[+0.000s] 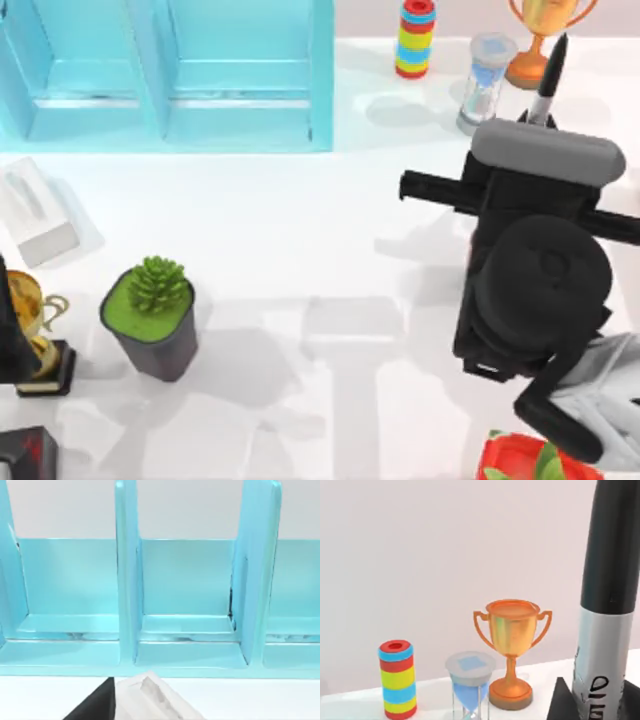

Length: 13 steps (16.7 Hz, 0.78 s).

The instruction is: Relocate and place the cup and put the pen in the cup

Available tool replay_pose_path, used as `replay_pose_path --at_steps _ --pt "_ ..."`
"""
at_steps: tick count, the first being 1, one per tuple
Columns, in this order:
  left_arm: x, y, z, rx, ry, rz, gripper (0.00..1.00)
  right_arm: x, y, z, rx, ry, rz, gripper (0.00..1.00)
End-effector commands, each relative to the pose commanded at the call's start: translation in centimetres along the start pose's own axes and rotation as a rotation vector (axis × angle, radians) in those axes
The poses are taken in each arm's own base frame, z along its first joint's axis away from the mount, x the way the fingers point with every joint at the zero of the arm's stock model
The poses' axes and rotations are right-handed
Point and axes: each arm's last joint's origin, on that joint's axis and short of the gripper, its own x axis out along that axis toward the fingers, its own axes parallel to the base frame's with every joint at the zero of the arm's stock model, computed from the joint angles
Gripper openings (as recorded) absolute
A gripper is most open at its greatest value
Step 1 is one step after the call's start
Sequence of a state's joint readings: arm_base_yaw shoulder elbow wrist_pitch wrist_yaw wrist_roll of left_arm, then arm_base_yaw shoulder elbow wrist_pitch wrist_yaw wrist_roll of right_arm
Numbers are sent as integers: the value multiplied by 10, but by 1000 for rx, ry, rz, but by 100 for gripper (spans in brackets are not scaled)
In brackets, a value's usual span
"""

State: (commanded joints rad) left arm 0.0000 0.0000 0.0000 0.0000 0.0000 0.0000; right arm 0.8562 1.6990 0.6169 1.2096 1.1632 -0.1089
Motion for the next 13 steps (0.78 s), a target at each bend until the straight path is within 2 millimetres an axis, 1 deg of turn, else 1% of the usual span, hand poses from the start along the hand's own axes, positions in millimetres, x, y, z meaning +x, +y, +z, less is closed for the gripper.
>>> replay_pose_path --at_steps 2,5,13 --pt "0 0 0 0 0 0 100 5 0 -2 0 1 0 0" --pt "0 0 0 0 0 0 100 5 0 -2 0 1 0 0" --pt "0 0 0 0 0 0 100 5 0 -2 0 1 0 60"
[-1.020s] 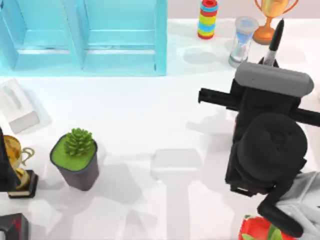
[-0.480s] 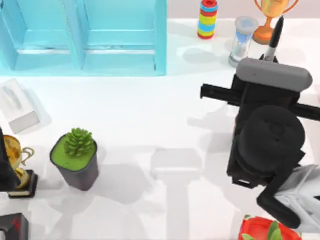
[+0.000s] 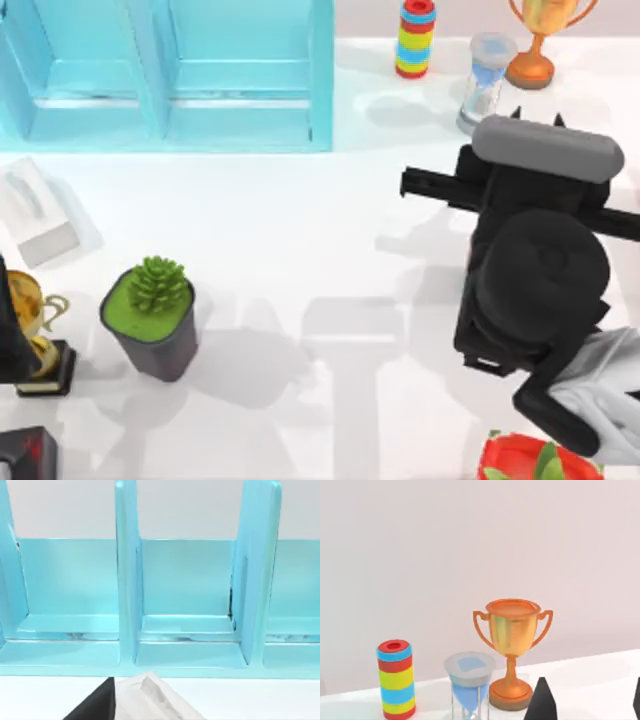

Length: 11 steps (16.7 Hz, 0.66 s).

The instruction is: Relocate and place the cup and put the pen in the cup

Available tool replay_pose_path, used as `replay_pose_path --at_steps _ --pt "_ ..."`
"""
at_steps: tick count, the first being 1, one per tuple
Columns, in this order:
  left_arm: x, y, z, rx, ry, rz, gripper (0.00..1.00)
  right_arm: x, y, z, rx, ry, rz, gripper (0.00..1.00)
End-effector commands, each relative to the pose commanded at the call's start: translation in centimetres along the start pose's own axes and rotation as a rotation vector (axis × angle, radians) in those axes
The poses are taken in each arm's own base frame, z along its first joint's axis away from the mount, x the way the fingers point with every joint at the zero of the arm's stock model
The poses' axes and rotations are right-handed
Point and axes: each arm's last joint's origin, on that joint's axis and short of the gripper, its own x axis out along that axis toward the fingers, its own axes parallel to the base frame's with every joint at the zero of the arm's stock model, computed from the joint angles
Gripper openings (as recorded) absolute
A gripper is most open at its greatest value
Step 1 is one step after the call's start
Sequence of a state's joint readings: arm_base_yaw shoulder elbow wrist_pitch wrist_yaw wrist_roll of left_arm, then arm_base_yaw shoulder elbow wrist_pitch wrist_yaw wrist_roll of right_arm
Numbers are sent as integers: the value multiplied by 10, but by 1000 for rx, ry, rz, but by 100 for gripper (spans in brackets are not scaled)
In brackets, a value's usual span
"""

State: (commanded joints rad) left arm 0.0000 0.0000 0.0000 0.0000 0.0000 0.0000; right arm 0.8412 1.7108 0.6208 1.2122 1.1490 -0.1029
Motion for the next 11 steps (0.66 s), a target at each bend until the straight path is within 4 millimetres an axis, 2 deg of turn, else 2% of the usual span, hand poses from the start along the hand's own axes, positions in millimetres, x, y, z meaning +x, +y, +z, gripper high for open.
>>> replay_pose_path --at_steps 5,11 --pt "0 0 0 0 0 0 100 0 0 0 0 0 0 98" --pt "0 0 0 0 0 0 100 0 0 0 0 0 0 100"
